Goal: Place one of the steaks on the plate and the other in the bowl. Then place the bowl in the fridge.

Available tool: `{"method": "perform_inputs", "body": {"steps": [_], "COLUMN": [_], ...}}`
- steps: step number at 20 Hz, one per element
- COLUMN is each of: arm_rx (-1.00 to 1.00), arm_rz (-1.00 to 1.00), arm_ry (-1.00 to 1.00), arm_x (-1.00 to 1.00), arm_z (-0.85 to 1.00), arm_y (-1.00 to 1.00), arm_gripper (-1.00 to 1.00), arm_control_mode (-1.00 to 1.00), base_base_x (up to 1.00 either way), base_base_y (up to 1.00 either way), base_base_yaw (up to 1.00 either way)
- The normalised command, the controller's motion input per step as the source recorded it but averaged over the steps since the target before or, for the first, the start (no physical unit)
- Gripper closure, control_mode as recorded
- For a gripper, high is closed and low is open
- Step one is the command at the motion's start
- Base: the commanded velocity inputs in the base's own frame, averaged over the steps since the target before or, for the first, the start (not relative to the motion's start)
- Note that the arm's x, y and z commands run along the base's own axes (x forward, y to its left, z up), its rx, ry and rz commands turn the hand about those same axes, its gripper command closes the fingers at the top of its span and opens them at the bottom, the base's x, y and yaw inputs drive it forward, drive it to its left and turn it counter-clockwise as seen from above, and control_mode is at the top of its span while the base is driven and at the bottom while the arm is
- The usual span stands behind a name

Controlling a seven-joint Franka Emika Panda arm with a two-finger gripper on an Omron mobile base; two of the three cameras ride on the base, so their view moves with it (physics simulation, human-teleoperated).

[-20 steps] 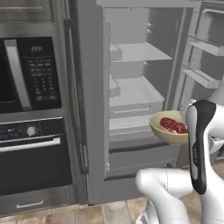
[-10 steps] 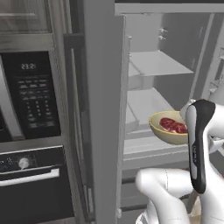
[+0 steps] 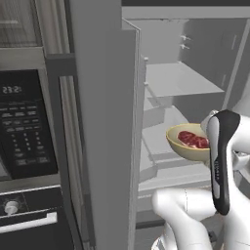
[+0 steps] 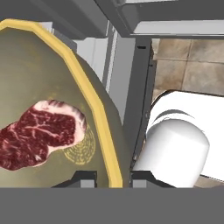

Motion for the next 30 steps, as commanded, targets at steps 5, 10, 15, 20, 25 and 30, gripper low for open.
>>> {"method": "perform_inputs", "body": {"steps": [5, 10, 15, 20, 25, 30], "arm_rx": [0.0, 0.0, 0.0, 0.0, 0.0, 0.0], "arm_rz": [0.0, 0.0, 0.0, 0.04, 0.04, 0.01], "arm_ry": [0.0, 0.0, 0.0, -0.05, -0.04, -0.23], "arm_x": [0.0, 0.0, 0.0, 0.22, 0.43, 0.49], "arm_z": [0.0, 0.0, 0.0, -0.42, -0.61, -0.42], "arm_y": [0.0, 0.0, 0.0, 0.0, 0.02, 0.0], "arm_gripper": [1.0, 1.0, 1.0, 1.0, 1.0, 1.0], "arm_control_mode": [1.0, 1.0, 1.0, -1.0, -1.0, -1.0], "base_base_x": [0.6, 0.43, 0.36, 0.07, 0.0, 0.0], "base_base_y": [0.06, 0.0, 0.0, 0.0, 0.0, 0.0], "base_base_yaw": [0.03, 0.05, 0.05, 0.01, 0.0, 0.0]}}
